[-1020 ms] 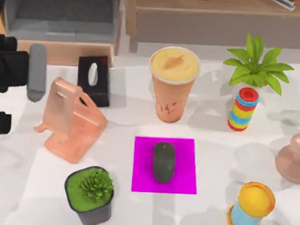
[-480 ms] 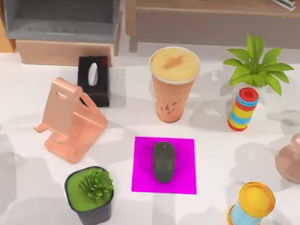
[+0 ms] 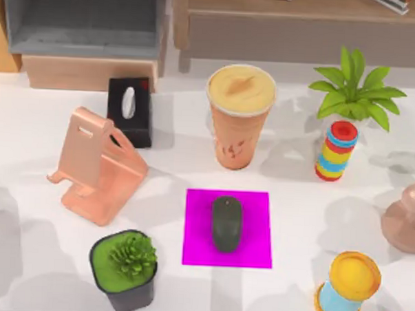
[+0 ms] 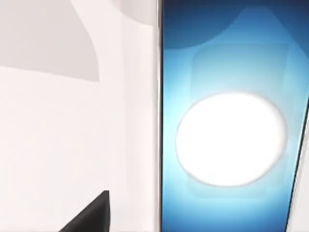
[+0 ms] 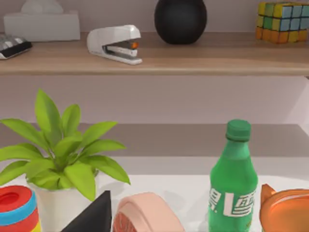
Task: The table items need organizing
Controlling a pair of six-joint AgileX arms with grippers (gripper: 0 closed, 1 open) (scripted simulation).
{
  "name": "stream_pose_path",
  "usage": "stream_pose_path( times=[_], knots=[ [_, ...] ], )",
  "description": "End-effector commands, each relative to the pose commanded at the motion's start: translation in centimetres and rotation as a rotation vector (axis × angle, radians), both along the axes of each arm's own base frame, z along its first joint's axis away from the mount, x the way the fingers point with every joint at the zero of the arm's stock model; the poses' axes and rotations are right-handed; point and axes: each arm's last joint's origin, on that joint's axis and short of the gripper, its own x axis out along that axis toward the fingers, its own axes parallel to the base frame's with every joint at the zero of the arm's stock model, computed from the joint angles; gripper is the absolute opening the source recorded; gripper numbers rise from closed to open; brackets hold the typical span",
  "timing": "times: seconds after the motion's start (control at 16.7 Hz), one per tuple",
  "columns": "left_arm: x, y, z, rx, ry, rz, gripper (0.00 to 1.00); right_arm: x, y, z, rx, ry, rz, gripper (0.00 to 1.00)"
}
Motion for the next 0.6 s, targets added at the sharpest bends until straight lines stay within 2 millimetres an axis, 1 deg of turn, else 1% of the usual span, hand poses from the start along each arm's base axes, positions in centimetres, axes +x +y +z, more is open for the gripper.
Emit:
stream_pose_path(
  times=[0.12,0.42,0.54,0.6],
  knots=[
    [0.1,0.1,-1.3,0.0,-0.001,0.002,1.0,0.0,0.0,0.0,0.0,0.0,0.0,1.0],
    [0.1,0.1,-5.6,0.004,-0.01,0.002,1.0,0.0,0.0,0.0,0.0,0.0,0.0,1.0],
    [-0.1,0.0,-6.5,0.001,-0.004,0.002,1.0,0.0,0.0,0.0,0.0,0.0,0.0,1.0],
    [-0.1,0.0,-6.6,0.001,-0.004,0.002,1.0,0.0,0.0,0.0,0.0,0.0,0.0,1.0]
  ],
)
